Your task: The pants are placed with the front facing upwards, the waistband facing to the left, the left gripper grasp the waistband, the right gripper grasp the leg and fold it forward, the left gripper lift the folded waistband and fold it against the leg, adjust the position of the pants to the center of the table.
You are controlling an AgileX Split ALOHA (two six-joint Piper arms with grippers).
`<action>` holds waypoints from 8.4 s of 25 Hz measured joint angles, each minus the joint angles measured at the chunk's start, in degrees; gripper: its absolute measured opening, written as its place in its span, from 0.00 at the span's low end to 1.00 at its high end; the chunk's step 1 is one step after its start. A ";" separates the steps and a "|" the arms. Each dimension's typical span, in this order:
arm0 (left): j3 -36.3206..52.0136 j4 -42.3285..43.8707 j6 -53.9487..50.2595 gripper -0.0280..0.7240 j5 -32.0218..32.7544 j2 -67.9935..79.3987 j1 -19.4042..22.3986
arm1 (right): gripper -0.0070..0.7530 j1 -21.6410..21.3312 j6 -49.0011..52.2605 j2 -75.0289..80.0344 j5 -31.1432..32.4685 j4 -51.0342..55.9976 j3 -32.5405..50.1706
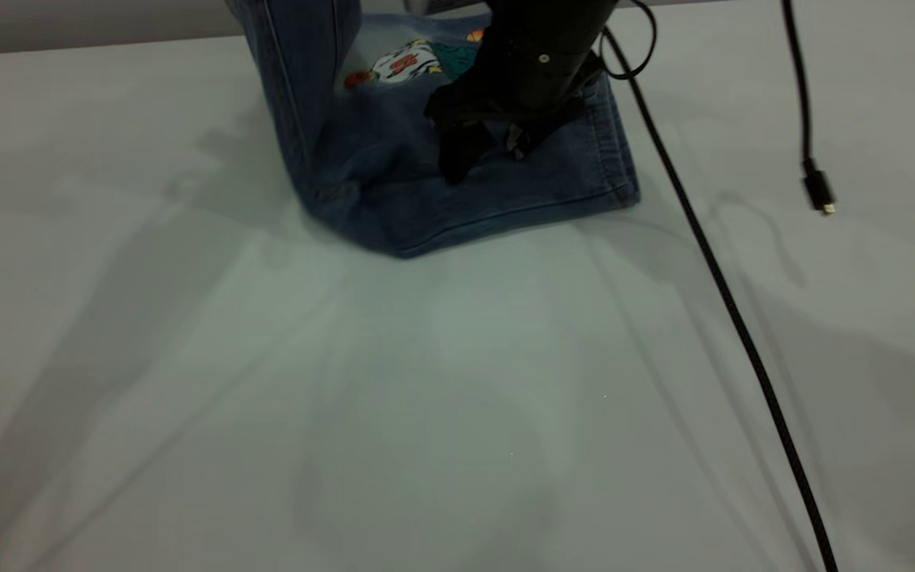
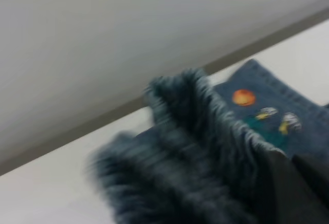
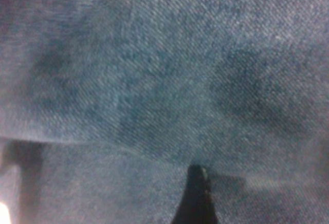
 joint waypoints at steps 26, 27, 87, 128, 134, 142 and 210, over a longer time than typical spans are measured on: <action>0.05 -1.58 0.77 0.10 0.91 4.18 -4.98 | 0.68 -21.97 9.71 -0.12 12.47 -7.90 -17.49; 0.05 -1.58 1.06 0.10 0.46 5.08 -5.88 | 0.68 -23.17 9.93 -0.12 12.96 -7.96 -17.49; -16.34 7.64 -7.07 0.81 13.91 22.63 -5.39 | 0.68 -25.87 10.67 -10.40 30.57 -7.30 -26.74; -29.01 10.65 -4.30 0.81 30.19 39.49 -10.70 | 0.68 -24.58 11.14 -10.28 31.44 -7.44 -26.69; -29.01 10.59 -15.00 0.81 31.84 39.49 -10.70 | 0.68 -24.58 11.14 -10.28 30.48 -7.44 -26.69; -29.01 10.54 -28.83 0.81 30.93 39.49 -10.70 | 0.68 -24.58 11.14 -10.28 30.48 -7.44 -26.69; -63.83 35.64 -14.46 0.81 48.07 26.07 -13.99 | 0.68 -24.64 12.22 -28.35 33.24 -9.90 -31.31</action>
